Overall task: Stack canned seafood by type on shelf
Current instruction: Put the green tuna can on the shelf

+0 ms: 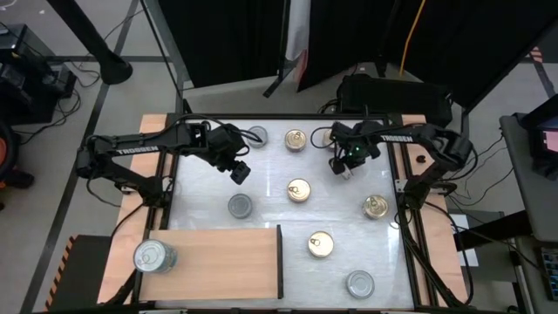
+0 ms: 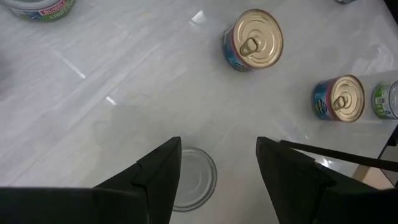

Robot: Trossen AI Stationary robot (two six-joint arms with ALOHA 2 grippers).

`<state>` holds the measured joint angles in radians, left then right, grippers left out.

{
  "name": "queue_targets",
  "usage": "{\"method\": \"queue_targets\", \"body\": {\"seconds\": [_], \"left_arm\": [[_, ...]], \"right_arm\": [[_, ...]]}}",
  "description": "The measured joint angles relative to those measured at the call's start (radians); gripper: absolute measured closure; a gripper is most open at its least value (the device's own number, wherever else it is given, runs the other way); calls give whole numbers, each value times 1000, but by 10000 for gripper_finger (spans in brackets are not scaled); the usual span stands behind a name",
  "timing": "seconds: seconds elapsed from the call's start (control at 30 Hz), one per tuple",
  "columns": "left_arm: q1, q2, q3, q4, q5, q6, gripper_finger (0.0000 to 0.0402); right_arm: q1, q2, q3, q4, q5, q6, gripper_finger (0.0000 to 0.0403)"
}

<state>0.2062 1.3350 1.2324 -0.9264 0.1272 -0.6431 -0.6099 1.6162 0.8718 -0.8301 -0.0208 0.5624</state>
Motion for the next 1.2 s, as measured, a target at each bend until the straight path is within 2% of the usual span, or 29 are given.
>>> {"method": "queue_targets", "body": {"seconds": [0.23, 0.63, 0.8, 1.0, 1.2], "left_arm": [[0, 0, 0, 0, 5, -3, 187], [0, 0, 0, 0, 7, -3, 187], [0, 0, 0, -1, 24, -4, 187], [0, 0, 0, 0, 26, 6, 187], [3, 0, 0, 1, 26, 56, 187]], "right_arm": [[-72, -15, -9, -25, 26, -8, 403], [-129, -29, -6, -37, -16, -62, 403], [-102, -128, -5, -123, -140, -30, 403], [-26, -218, -5, -192, -119, 53, 403], [-21, -203, -5, -144, -59, 100, 403]]}}
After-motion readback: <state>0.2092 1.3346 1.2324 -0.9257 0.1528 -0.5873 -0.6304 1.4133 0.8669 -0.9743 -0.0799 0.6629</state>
